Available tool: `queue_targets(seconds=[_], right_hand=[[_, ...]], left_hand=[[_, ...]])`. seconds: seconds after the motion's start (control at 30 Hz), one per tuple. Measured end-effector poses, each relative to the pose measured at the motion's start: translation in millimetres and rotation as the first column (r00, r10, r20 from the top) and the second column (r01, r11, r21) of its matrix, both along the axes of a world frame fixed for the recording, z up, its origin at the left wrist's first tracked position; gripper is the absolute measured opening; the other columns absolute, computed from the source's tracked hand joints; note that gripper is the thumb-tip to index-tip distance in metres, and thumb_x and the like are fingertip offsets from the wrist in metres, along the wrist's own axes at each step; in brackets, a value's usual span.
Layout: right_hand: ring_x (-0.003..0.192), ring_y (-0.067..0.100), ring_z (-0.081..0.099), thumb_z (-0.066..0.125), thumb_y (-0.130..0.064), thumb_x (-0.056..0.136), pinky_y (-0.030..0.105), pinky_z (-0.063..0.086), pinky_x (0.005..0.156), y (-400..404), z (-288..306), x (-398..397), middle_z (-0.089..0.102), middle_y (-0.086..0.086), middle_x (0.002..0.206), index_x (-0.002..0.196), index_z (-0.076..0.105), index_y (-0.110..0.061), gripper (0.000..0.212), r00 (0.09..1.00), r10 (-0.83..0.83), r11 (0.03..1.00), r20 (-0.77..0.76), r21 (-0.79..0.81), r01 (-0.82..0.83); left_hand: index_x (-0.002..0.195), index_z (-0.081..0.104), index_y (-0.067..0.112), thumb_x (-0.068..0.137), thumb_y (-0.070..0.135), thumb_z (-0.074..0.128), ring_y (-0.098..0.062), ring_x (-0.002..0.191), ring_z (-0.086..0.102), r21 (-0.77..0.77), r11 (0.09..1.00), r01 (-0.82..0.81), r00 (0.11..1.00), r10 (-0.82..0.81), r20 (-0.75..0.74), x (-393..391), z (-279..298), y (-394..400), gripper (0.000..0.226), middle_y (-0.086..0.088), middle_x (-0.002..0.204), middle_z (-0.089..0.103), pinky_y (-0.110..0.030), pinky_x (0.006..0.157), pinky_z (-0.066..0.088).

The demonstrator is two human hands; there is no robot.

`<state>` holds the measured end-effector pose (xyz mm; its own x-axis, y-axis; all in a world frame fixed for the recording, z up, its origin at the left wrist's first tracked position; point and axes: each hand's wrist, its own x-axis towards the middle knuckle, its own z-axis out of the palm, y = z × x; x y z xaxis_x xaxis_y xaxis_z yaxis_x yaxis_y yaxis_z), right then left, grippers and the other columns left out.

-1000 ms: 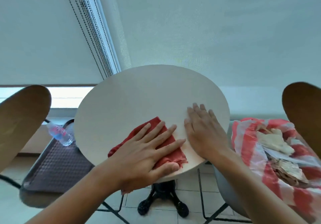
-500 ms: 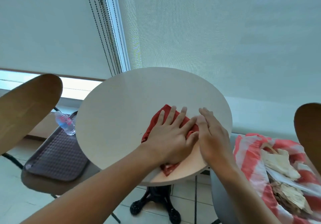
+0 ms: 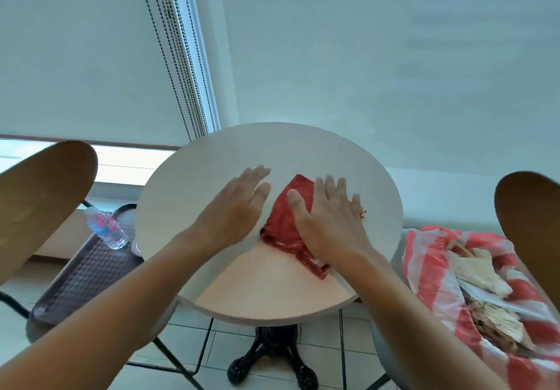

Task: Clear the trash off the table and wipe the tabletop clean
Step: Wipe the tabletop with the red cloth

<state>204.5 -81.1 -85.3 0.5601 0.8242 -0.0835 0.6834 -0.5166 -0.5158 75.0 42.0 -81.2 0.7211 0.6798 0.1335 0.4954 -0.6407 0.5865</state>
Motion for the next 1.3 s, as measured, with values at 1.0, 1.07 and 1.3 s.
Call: queue_targets(seconds=[1.0, 1.07, 1.3], right_hand=[[0.149, 0.009, -0.03, -0.006, -0.058, 0.085, 0.043, -0.015, 0.124, -62.4, -22.3, -29.2, -0.026, -0.019, 0.163, 0.156, -0.017, -0.042, 0.074, 0.922, 0.177, 0.966, 0.343, -0.242, -0.096], [0.15, 0.011, -0.027, -0.002, -0.057, 0.091, 0.045, -0.015, 0.124, -59.7, -21.3, -9.6, -0.025, -0.016, 0.163, 0.157, -0.017, -0.039, 0.07, 0.94, 0.072, 0.965, 0.333, -0.263, 0.019], [0.155, 0.022, -0.018, 0.011, -0.048, 0.101, 0.052, -0.012, 0.123, -16.4, -19.6, 13.1, -0.019, -0.008, 0.167, 0.159, -0.013, -0.034, 0.064, 0.95, -0.012, 0.96, 0.313, -0.261, 0.099]], left_hand=[[0.148, 0.036, 0.04, 0.099, 0.051, 0.039, -0.018, 0.149, 0.023, 0.048, 0.992, -0.117, 0.993, 0.118, -0.014, -107.1, -25.5, 34.5, 0.05, 0.006, 0.162, 0.026, -0.04, 0.118, 0.023], [0.147, 0.037, 0.04, 0.099, 0.051, 0.039, -0.017, 0.149, 0.024, 0.04, 0.991, -0.124, 0.992, 0.124, 0.001, -108.1, -28.1, 35.9, 0.05, 0.007, 0.161, 0.027, -0.04, 0.117, 0.024], [0.145, 0.039, 0.041, 0.097, 0.056, 0.035, -0.014, 0.146, 0.03, 0.036, 0.99, -0.139, 0.989, 0.137, 0.061, -107.9, -34.9, 40.4, 0.05, 0.01, 0.158, 0.034, -0.041, 0.116, 0.03]])
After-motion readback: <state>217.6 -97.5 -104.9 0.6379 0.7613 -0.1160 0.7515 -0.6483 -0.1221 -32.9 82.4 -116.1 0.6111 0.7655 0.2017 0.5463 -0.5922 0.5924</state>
